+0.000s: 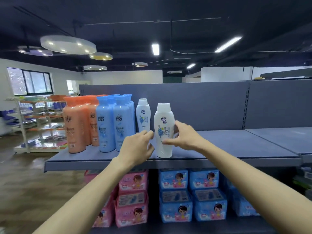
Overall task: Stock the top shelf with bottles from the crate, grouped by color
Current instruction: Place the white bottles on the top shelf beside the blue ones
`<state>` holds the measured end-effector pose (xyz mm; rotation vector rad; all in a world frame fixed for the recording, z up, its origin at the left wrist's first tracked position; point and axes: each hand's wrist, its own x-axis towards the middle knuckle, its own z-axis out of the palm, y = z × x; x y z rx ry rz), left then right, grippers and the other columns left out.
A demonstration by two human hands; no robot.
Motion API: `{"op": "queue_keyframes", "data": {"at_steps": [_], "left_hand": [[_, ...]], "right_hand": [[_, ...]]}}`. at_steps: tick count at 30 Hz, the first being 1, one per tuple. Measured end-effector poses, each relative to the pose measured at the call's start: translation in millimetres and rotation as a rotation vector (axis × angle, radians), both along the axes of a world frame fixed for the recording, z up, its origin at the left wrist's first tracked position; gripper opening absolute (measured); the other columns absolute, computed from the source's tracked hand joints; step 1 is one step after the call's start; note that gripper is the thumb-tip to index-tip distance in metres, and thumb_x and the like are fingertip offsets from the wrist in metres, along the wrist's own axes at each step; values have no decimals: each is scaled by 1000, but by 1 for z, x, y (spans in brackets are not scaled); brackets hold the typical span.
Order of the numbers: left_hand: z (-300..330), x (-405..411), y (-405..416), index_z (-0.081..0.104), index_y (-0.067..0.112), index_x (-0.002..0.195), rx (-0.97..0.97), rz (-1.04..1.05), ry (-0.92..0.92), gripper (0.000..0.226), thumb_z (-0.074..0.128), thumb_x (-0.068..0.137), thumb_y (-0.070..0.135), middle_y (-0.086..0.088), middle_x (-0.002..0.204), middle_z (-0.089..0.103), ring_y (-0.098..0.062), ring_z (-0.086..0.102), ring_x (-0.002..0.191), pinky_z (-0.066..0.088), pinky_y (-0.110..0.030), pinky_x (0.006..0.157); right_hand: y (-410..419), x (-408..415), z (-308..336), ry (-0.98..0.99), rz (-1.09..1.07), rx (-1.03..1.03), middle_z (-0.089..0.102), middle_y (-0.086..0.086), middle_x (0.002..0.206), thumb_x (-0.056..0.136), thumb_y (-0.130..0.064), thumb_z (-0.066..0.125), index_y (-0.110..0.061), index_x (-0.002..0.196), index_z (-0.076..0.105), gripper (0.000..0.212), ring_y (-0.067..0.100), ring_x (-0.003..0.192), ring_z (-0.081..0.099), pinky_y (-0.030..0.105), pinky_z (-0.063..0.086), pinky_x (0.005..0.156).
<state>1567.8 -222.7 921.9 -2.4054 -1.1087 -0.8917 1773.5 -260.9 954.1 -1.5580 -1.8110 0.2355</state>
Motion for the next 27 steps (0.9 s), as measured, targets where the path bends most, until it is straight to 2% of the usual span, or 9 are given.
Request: {"op": "queue_keyframes", "data": {"at_steps": [3, 5, 9, 12, 14, 15, 18, 20, 27], "left_hand": [[-7, -3, 6, 53, 20, 107, -31, 33, 8, 21, 50, 88, 29, 5, 91, 58, -22, 58, 80, 49, -35, 65], [-8, -5, 12, 53, 20, 107, -46, 55, 29, 21, 50, 88, 28, 5, 92, 59, -22, 58, 83, 48, -34, 66], [-17, -6, 26, 54, 18, 103, -61, 77, 46, 18, 51, 87, 25, 4, 90, 59, -23, 58, 85, 47, -34, 64], [-25, -6, 35, 52, 14, 80, 22, 110, 30, 13, 63, 77, 23, 1, 69, 55, -25, 56, 65, 32, -28, 46], [-28, -6, 42, 46, 16, 70, 61, 159, -23, 23, 67, 73, 24, 3, 58, 46, -22, 47, 52, 20, -23, 43], [-29, -7, 47, 45, 16, 69, 68, 163, -61, 23, 64, 75, 27, 3, 57, 44, -21, 44, 52, 19, -23, 43], [-29, -7, 58, 47, 15, 75, 55, 107, -90, 21, 44, 82, 34, 2, 63, 47, -22, 45, 58, 34, -30, 46], [-27, -5, 60, 48, 15, 80, 7, 34, -51, 24, 41, 85, 36, 2, 69, 49, -23, 48, 63, 43, -35, 53], [-30, -8, 67, 49, 16, 81, -26, -69, -152, 14, 49, 84, 30, 5, 70, 47, -23, 48, 64, 42, -35, 56]], "right_hand": [[4, -2, -19, 32, -39, 1, 67, -11, 100, 65, -41, 87, -22, 110, 62, 55, -2, 80, 60, 10, 44, 63], [9, -4, -27, 39, -63, 6, 69, -11, 94, 63, -36, 89, -21, 104, 64, 50, -2, 76, 62, 7, 42, 59], [25, -11, -40, 89, -83, 13, 73, -4, 94, 64, -28, 89, -16, 103, 66, 47, 6, 84, 68, 18, 54, 75], [40, -18, -45, 115, -80, 25, 74, -5, 96, 67, -27, 88, -16, 106, 67, 46, 7, 86, 68, 24, 56, 82], [51, -22, -47, 130, -81, 42, 73, -5, 97, 68, -26, 87, -16, 106, 68, 44, 7, 87, 68, 21, 55, 82], [56, -23, -49, 140, -80, 48, 74, -5, 98, 69, -26, 87, -16, 106, 68, 43, 7, 87, 68, 20, 54, 82], [70, -27, -53, 156, -75, 51, 75, -4, 98, 68, -24, 86, -15, 105, 69, 42, 7, 87, 69, 24, 55, 85], [81, -28, -54, 162, -83, 43, 75, -3, 98, 67, -23, 86, -14, 103, 70, 41, 7, 87, 70, 26, 56, 85], [118, -39, -50, 147, -113, 21, 75, -1, 93, 66, -26, 85, -13, 97, 71, 37, 12, 88, 69, 31, 56, 85]]}}
